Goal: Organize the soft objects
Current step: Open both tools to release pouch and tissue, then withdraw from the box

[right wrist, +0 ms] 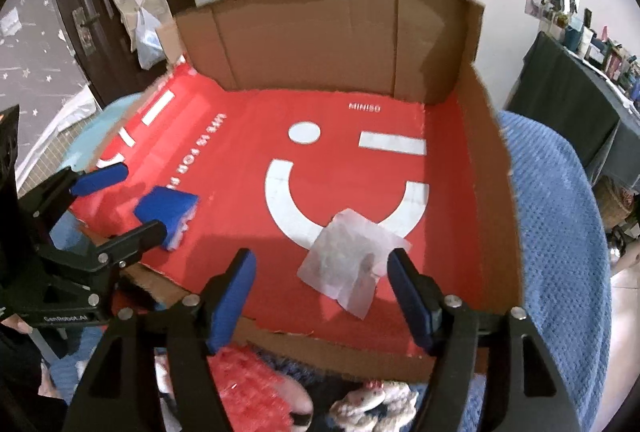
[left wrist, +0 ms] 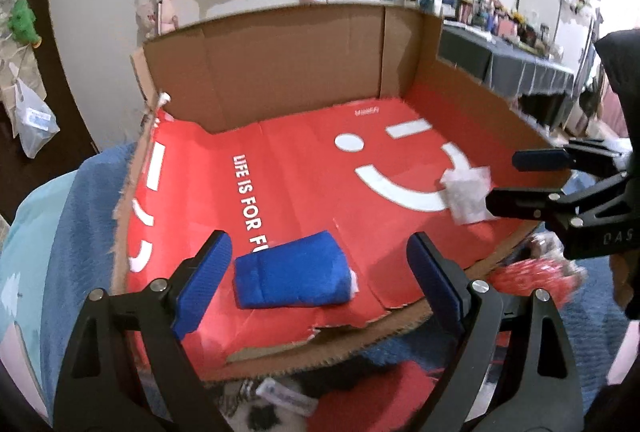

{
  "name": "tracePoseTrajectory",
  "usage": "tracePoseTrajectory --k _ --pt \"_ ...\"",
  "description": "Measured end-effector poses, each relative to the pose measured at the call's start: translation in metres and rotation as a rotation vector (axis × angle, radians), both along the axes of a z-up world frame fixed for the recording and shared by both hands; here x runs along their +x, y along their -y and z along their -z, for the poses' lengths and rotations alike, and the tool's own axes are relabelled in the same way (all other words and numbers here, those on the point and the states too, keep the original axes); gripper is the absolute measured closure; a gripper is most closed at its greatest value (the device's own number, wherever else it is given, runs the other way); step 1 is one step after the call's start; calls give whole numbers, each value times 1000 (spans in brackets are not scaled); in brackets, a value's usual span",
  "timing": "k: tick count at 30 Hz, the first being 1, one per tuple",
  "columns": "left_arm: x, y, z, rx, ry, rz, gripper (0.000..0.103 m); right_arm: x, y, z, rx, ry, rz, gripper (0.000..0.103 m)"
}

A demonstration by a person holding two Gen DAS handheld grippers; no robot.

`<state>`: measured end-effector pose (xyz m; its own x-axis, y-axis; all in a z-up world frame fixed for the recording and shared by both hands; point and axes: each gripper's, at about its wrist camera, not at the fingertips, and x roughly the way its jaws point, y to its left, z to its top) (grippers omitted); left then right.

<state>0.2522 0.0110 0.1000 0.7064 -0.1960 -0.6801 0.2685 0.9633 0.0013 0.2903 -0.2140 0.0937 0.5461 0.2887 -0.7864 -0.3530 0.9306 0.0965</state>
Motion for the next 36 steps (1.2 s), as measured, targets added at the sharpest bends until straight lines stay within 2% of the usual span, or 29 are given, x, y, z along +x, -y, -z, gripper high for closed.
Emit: tracePoseTrajectory --k 4,8,10,15,17,22,28,31,36 --pt "-20 -5 -20 -20 60 -38 13 -19 3 -23 14 67 13 19" --pt "-49 -9 -37 -22 140 -68 6 -41 8 -43 44 124 30 12" --pt "-65 -12 -44 -33 176 -76 6 -53 9 -50 54 155 38 9" --pt "-101 -18 -55 -73 213 -104 3 -95 13 -67 63 252 57 5" --pt "-115 -19 -57 -72 229 -122 1 -115 14 -75 61 306 69 1" --pt "-152 -16 -59 -55 302 -154 0 -158 20 -87 83 414 107 0" --pt "-194 -11 -51 -71 372 -185 0 -200 29 -75 114 492 138 0" --pt "-205 -5 -41 -83 367 -176 0 -214 32 -52 92 513 173 0" --pt "-211 9 -17 -79 330 -161 0 -222 36 -15 52 489 214 0"
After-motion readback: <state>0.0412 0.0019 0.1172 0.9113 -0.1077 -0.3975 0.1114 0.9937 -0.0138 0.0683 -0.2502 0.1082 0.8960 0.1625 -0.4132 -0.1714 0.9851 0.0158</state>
